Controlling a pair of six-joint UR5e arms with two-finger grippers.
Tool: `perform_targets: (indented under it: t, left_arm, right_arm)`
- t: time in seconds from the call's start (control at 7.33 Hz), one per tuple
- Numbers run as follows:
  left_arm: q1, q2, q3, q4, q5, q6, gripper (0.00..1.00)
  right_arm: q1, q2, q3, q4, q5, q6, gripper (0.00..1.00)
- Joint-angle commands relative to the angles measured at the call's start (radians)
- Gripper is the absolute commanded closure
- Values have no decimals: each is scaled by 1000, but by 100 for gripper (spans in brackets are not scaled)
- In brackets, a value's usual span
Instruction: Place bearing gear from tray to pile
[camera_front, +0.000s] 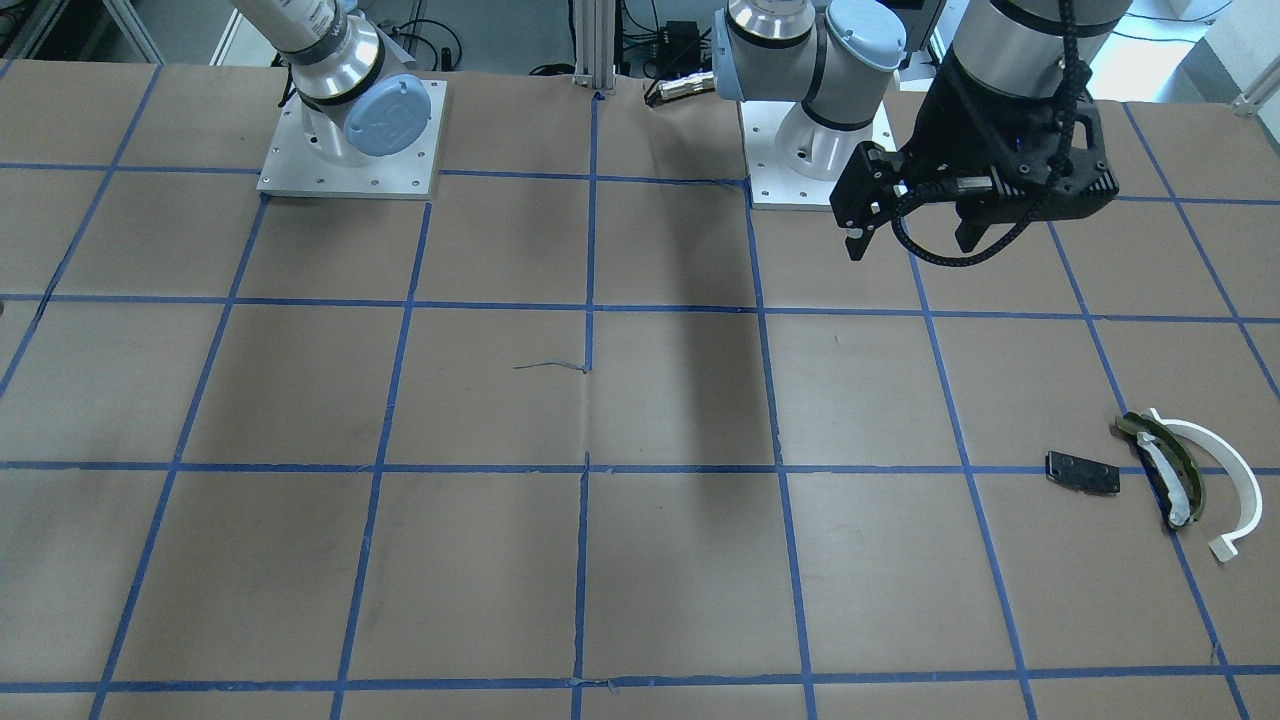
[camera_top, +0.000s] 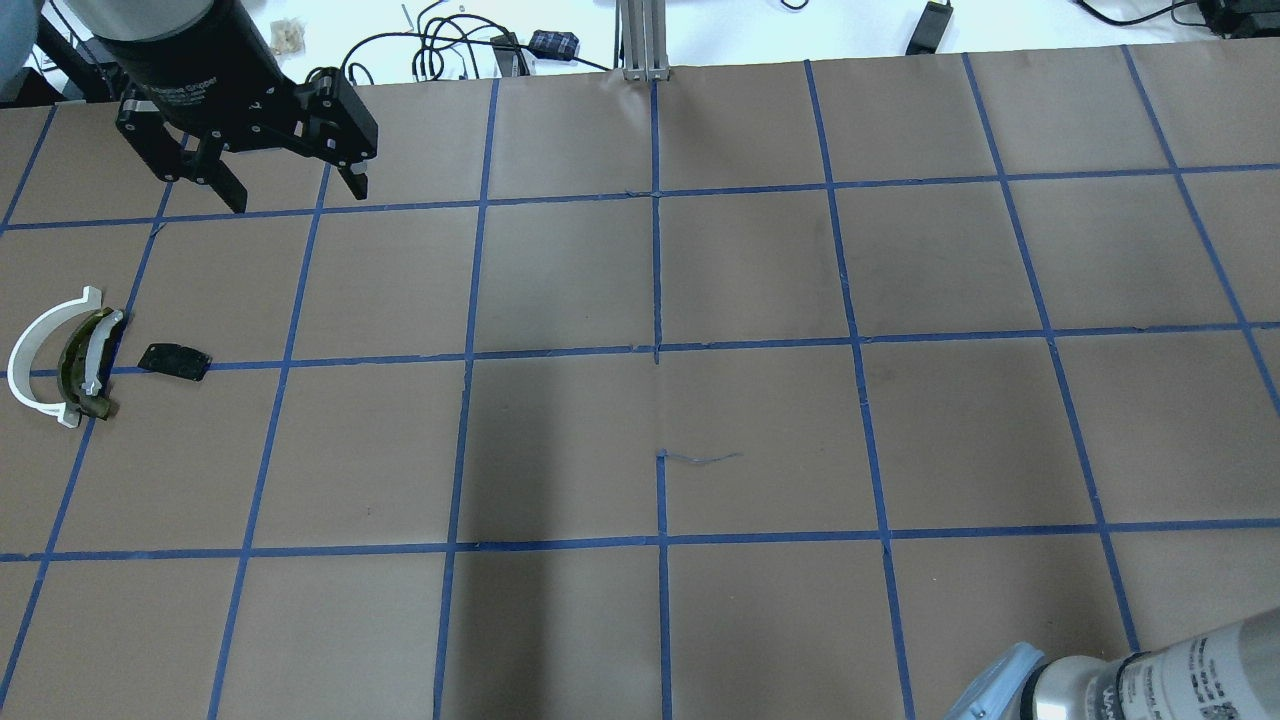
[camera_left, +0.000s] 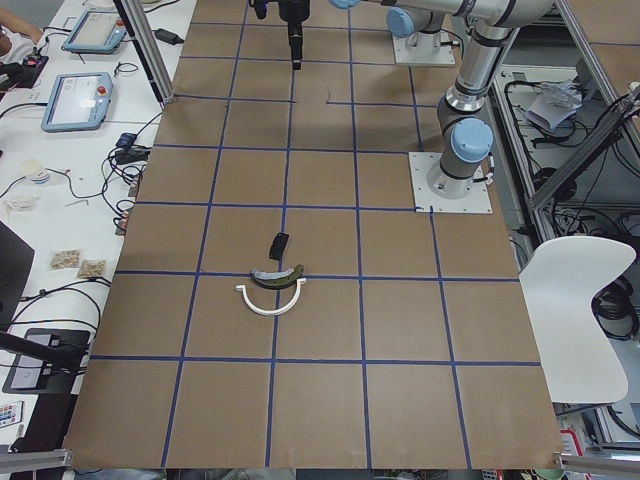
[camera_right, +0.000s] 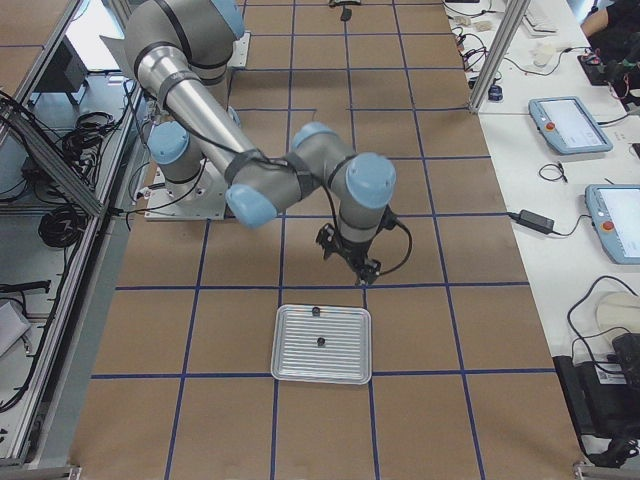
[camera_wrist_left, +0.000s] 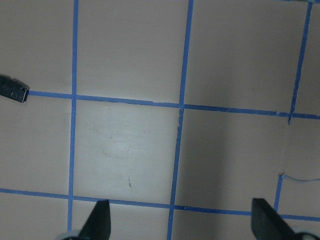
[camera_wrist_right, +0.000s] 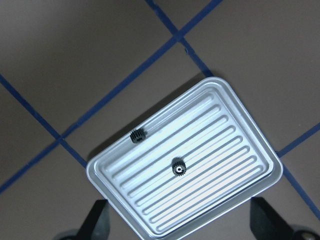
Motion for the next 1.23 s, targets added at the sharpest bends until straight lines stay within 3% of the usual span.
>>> perform_targets:
  t: [0.0,0.27,0.41,0.68,1.09]
  left_arm:
    - [-1,14,-28,29,0,0,0]
    - [-1,19,-44,52,0,2,0]
    - [-1,19,-44,58,0,3,0]
    - [-3,17,-45,58,0,3,0]
    - [-3,17,-45,58,-2,3,0]
  right_arm:
    - [-95,134,18,-105,6,-190,0]
    - [-127,142,86,-163,21,-257,0]
    - [-132,144,129,-275,49,-279,4]
    - [-125,142,182,-313,87,-41,4]
    - [-125,171,193,-351,152,-29,4]
